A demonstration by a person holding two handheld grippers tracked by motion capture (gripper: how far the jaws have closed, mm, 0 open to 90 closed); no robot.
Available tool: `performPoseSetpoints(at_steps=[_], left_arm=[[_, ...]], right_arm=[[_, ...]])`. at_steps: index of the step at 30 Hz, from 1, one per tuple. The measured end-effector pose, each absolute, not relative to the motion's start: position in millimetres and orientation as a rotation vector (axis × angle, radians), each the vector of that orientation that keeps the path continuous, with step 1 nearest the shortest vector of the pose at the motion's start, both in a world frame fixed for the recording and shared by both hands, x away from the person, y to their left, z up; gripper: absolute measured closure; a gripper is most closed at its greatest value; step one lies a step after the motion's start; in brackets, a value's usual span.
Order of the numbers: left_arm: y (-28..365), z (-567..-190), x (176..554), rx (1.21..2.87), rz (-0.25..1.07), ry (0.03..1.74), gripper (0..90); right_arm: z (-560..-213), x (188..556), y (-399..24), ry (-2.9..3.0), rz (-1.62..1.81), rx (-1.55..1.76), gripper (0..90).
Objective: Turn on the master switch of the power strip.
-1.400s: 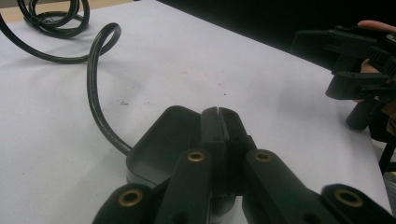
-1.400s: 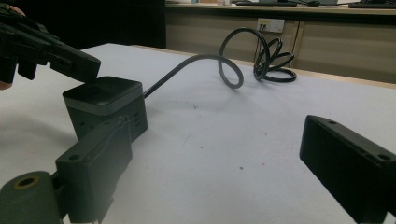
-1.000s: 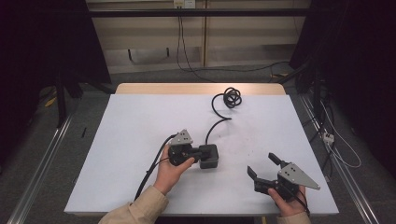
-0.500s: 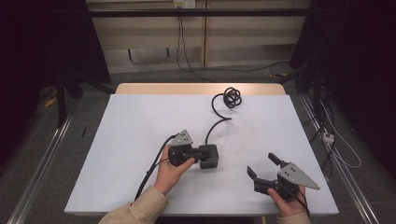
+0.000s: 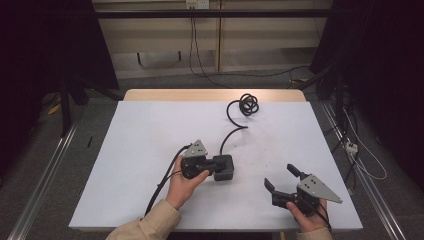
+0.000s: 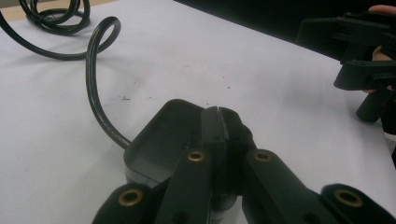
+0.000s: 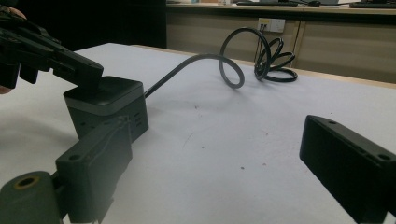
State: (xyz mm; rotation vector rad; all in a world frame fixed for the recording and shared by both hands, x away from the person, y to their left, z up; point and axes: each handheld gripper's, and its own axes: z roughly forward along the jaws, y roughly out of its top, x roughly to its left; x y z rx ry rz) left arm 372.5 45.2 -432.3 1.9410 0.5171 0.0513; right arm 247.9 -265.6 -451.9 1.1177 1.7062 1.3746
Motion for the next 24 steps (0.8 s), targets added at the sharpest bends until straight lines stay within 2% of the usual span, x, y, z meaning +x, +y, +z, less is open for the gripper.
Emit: performPoseSetpoints(at_steps=[24], left_arm=[[45.0,-433.1,371.1,1.947,0.068,0.511,90.0]], right_arm=[[-452.0,247.8,-263.5,1.709,1.374,1.118,8.8]])
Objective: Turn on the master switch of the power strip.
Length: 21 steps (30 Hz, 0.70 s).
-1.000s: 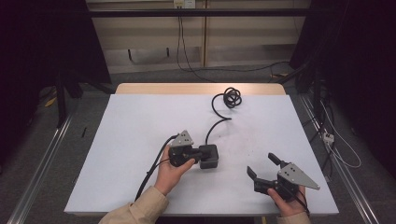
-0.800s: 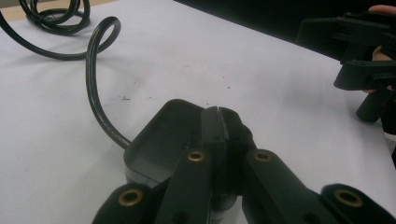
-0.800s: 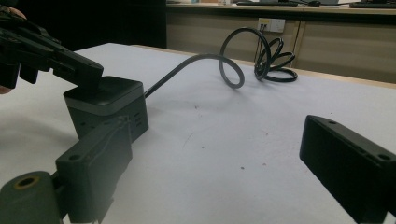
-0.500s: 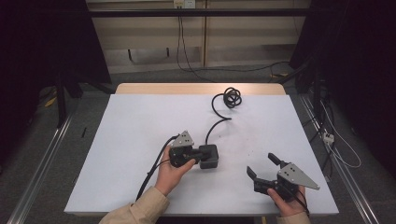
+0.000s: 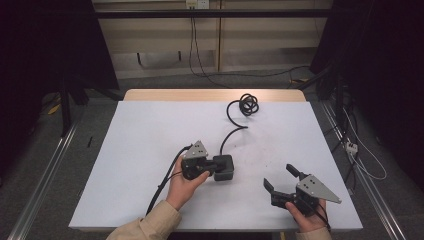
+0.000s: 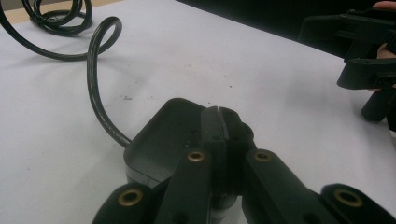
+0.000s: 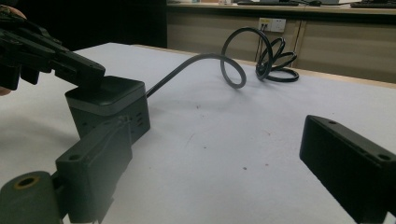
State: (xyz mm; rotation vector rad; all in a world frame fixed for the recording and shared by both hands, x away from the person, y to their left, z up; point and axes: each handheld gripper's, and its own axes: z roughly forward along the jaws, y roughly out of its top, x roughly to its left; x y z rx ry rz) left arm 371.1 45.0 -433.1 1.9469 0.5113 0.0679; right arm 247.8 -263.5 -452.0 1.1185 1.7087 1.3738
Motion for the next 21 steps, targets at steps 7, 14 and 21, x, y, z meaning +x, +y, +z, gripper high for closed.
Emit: performPoseSetpoints(at_steps=[7,14,21], left_arm=[[44.8,-433.0,370.8,1.950,0.075,0.505,90.0],[44.2,-432.4,370.9,1.955,0.071,0.509,90.0],[43.4,-431.7,369.9,1.962,0.081,0.512,90.0]], right_arm=[[-451.7,247.5,-262.7,1.710,1.374,1.117,8.8],[-451.9,247.5,-262.2,1.714,1.376,1.118,8.7],[-451.9,247.3,-261.7,1.713,1.377,1.117,8.7]])
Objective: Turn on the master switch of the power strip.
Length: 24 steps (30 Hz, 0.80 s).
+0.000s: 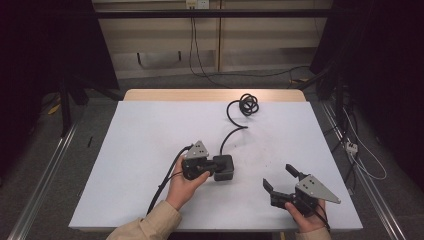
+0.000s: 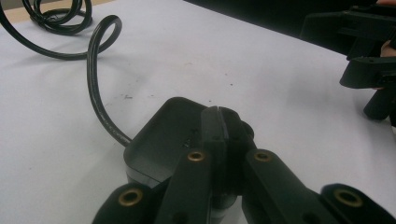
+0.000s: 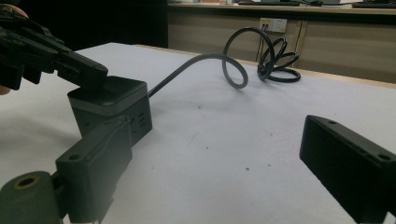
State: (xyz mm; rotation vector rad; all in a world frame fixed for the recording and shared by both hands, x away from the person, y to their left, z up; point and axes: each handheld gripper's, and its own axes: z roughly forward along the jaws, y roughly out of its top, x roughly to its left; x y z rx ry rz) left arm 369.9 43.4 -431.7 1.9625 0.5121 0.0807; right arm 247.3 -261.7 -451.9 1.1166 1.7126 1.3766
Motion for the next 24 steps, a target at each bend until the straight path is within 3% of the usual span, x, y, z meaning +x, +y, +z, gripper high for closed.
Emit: performPoseSetpoints(at_steps=[24], left_arm=[[42.4,-430.7,369.8,1.971,0.081,0.520,90.0]], right_arm=[[-451.7,248.2,-261.4,1.715,1.375,1.113,8.9]])
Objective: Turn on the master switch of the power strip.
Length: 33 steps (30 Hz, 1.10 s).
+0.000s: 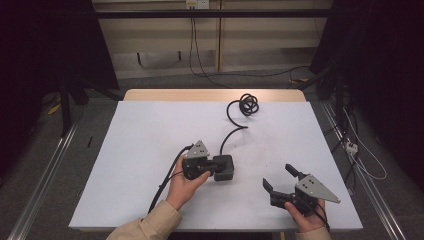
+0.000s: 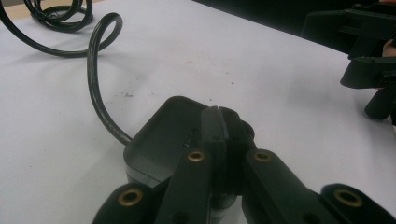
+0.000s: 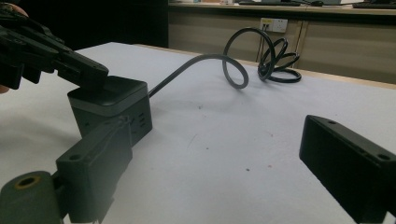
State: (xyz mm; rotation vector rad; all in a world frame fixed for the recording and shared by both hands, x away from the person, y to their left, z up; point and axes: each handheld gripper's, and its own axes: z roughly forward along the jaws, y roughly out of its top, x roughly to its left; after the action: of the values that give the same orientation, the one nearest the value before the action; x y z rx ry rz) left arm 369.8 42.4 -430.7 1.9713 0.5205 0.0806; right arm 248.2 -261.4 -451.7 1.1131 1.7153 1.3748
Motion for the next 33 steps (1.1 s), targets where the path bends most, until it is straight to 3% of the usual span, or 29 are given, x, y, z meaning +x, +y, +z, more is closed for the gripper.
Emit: performPoseSetpoints(at_steps=[33], left_arm=[[40.9,-430.0,366.6,1.984,0.112,0.526,90.0]], right_arm=[[-451.2,250.1,-260.8,1.716,1.381,1.109,9.0]])
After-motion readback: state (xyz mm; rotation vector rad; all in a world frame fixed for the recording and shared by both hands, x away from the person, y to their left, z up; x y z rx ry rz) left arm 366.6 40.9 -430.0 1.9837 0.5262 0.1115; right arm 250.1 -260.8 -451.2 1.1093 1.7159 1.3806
